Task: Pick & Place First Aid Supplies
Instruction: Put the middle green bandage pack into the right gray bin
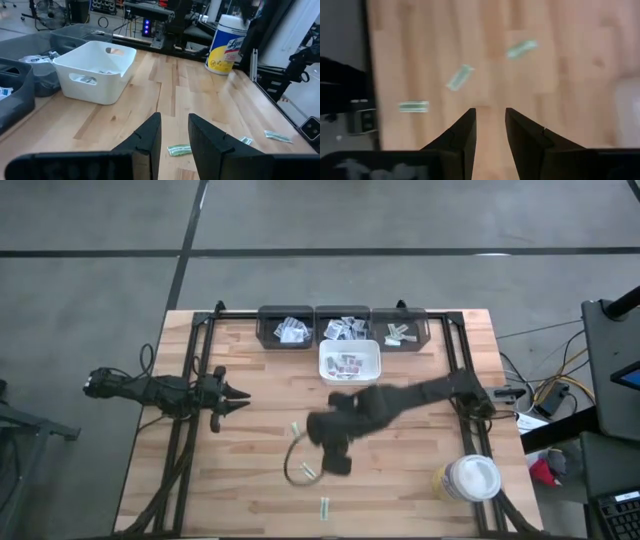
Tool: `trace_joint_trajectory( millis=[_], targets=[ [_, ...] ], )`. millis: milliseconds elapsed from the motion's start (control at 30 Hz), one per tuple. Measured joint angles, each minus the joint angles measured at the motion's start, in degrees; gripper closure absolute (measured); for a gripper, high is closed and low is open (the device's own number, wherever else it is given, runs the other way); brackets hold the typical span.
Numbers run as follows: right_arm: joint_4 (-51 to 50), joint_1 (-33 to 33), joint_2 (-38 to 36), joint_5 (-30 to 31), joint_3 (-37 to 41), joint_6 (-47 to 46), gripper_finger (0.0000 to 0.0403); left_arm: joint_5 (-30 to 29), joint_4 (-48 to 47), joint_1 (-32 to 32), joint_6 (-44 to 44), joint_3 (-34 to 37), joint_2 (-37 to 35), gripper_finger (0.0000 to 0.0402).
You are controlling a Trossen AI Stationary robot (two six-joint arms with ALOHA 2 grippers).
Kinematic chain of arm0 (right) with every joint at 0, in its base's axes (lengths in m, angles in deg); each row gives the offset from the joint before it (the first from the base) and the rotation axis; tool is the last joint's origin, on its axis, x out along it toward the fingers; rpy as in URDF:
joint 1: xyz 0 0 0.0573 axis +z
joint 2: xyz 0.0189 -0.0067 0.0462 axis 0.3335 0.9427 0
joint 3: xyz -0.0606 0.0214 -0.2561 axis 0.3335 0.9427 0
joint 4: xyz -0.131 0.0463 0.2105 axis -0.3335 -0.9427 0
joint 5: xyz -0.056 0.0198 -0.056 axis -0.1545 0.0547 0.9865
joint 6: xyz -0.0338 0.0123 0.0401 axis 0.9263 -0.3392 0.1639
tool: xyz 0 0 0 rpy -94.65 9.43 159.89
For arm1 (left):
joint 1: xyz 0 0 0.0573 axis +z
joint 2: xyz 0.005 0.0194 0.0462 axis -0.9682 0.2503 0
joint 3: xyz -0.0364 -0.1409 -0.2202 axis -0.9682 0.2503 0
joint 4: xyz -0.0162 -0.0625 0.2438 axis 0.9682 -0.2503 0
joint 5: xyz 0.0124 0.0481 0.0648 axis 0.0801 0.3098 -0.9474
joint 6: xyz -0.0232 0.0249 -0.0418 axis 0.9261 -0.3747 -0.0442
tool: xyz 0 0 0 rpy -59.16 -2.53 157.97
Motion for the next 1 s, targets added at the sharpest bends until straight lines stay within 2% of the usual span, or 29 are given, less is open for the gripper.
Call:
trace_joint_trajectory(
  millis=[167,333,533,767,1000],
  targets=[
    [3.4,4.9,2.8,0.0,0.0,-4.6,0.0315,0.0,1.5,0.0,0.0,0.0,0.0,0.0307],
    [5.6,6.6,6.3,0.0,0.0,-9.2,0.0327,0.0,1.9,0.0,0.0,0.0,0.0,0.0307],
    [7.4,6.4,10.7,-0.5,0.0,-8.6,0.0335,0.0,1.9,0.0,-0.1,0.0,0.0,0.0307],
    [9.1,4.9,16.3,-8.8,0.0,-6.8,0.0322,0.0,1.6,0.0,-0.1,0.0,0.0,0.0307],
    [12.1,4.4,20.5,-9.6,0.0,-3.6,0.0306,0.0,1.5,0.0,-0.1,0.0,0.0,0.0307]
  ],
)
